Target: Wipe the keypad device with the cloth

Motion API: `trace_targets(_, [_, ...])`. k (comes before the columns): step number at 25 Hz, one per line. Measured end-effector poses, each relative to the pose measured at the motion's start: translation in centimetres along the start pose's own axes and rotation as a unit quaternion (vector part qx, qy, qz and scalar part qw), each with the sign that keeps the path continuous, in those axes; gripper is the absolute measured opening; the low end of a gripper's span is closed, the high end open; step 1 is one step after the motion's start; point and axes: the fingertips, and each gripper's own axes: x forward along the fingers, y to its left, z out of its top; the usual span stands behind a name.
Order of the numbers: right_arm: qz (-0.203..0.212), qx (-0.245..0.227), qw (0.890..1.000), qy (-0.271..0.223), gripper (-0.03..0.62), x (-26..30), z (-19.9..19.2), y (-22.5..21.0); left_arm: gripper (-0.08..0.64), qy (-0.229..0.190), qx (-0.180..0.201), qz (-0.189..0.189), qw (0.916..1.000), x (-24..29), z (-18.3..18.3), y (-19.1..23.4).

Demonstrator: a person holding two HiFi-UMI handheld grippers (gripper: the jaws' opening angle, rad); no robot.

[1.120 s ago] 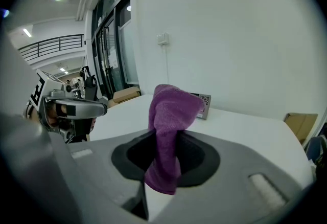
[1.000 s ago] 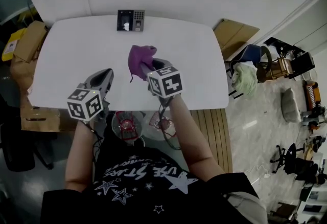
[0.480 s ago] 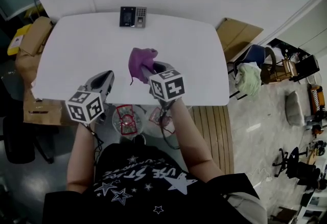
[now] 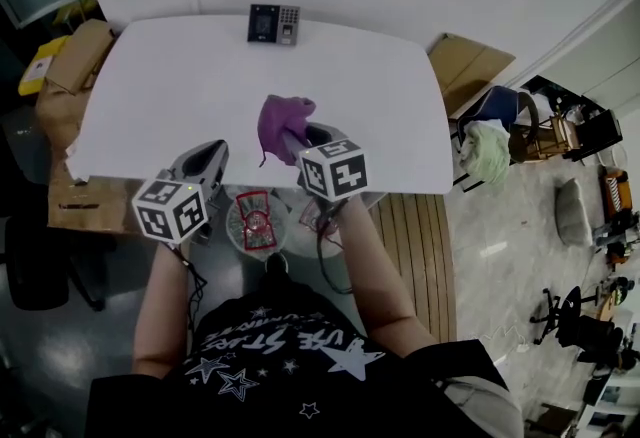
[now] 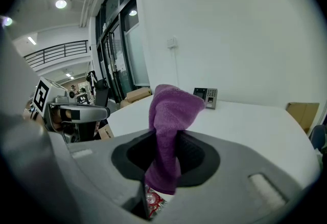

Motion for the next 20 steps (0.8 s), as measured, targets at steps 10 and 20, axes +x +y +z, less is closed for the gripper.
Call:
trace_targets(10, [-0.008,-0.003,1.000,-0.007,0.094,-3.5,-1.3,6.0,0.009,-0.004,0.002,-0.006,1.0000,-6.6,-1.3,-1.2])
trace_targets(20, [-0.014,-0.019,1.000,-0.002,0.094,-7.9,-4.7,12.1,0.008,0.002,0.019,-0.022,0.9996,-12.7,-4.0,-4.1])
